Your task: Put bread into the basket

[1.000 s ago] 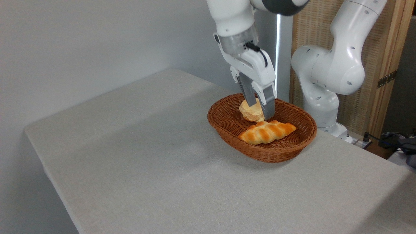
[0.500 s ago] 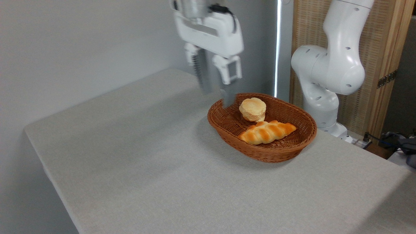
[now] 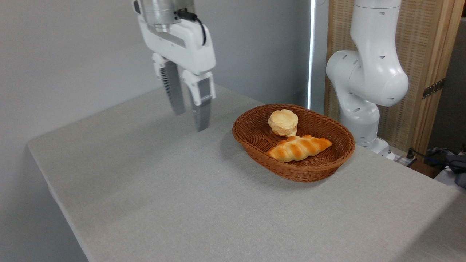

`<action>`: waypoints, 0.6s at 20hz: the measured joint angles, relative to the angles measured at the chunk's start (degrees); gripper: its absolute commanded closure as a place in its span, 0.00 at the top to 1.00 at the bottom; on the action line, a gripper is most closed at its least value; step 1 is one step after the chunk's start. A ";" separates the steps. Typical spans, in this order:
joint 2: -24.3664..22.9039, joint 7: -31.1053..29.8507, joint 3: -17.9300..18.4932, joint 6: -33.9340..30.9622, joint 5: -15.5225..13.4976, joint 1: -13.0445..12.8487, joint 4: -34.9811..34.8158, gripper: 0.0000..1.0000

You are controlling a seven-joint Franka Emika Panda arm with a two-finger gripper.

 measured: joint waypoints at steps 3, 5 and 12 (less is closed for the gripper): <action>0.71 -1.20 -0.68 1.84 -1.23 1.73 0.43 1.00; 0.81 -1.53 -1.57 1.74 -1.27 2.58 0.42 1.00; 1.34 -1.94 -5.94 1.73 -1.27 7.29 0.43 1.00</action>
